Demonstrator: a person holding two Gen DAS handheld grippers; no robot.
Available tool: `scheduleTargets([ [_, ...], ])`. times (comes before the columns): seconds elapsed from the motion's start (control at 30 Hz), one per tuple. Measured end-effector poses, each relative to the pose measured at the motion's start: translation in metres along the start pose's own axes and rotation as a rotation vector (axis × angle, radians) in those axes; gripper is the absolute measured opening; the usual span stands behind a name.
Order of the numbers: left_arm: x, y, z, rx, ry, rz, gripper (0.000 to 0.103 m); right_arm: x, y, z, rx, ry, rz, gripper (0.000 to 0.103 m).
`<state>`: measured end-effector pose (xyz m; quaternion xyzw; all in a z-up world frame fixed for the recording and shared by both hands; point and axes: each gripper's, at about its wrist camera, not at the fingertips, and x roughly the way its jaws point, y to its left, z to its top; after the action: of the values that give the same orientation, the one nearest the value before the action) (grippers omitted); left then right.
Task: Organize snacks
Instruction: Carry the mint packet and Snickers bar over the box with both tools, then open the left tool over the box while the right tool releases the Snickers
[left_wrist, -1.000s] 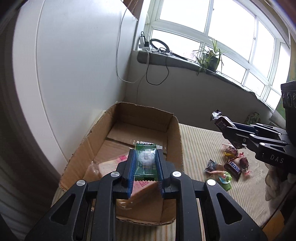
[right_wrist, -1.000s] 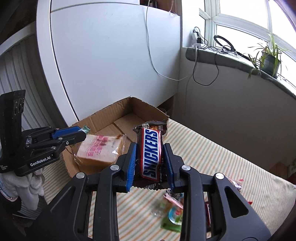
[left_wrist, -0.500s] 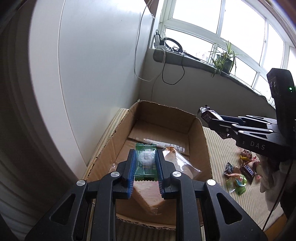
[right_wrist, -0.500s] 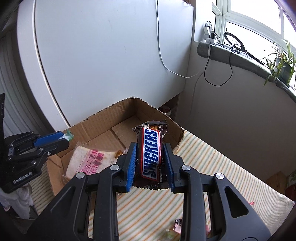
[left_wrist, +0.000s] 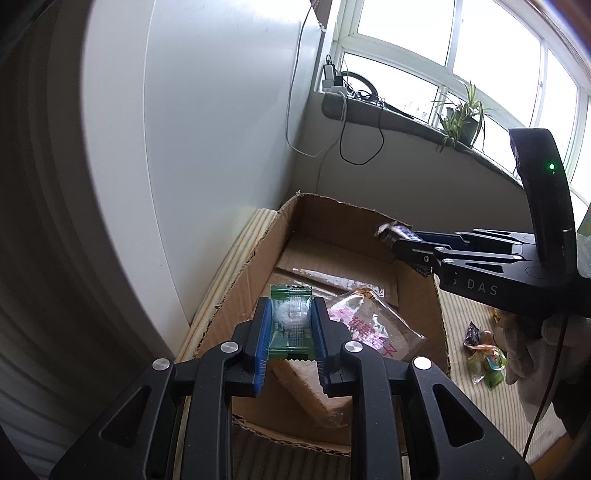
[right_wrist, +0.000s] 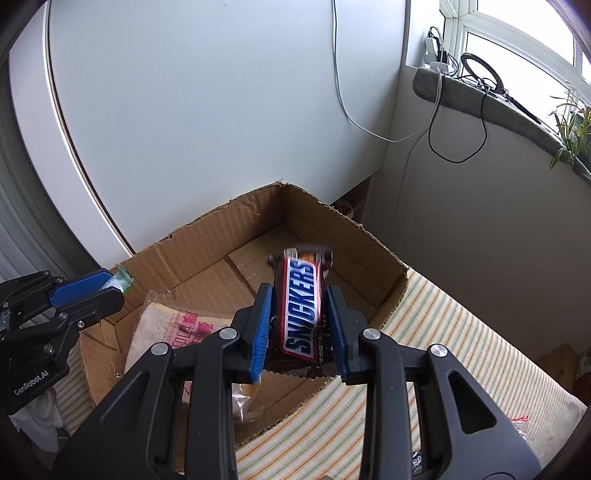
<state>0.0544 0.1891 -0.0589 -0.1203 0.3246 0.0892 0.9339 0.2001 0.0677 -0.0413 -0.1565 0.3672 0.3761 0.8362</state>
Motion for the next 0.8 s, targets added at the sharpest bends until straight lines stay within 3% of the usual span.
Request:
scheduleTargets([
  [0.03, 0.0, 0.0, 0.0, -0.001, -0.001, 0.001, 0.021, 0.0, 0.001, 0.001, -0.003, 0.002, 0.007, 0.03],
  [0.1, 0.0, -0.001, 0.001, -0.002, -0.001, 0.0, 0.021, -0.001, 0.004, 0.001, -0.01, 0.001, 0.005, 0.05],
  [0.17, -0.001, -0.002, 0.001, 0.001, 0.0, -0.003, 0.023, -0.004, 0.006, 0.002, -0.018, -0.011, 0.005, 0.06],
  [0.27, -0.002, -0.005, 0.002, 0.0, -0.006, -0.003, 0.036, -0.008, 0.007, 0.001, -0.018, -0.017, 0.013, 0.06],
  [0.8, -0.02, -0.015, 0.002, -0.005, -0.034, -0.028, 0.037, -0.053, -0.016, -0.015, 0.021, -0.069, -0.009, 0.06],
])
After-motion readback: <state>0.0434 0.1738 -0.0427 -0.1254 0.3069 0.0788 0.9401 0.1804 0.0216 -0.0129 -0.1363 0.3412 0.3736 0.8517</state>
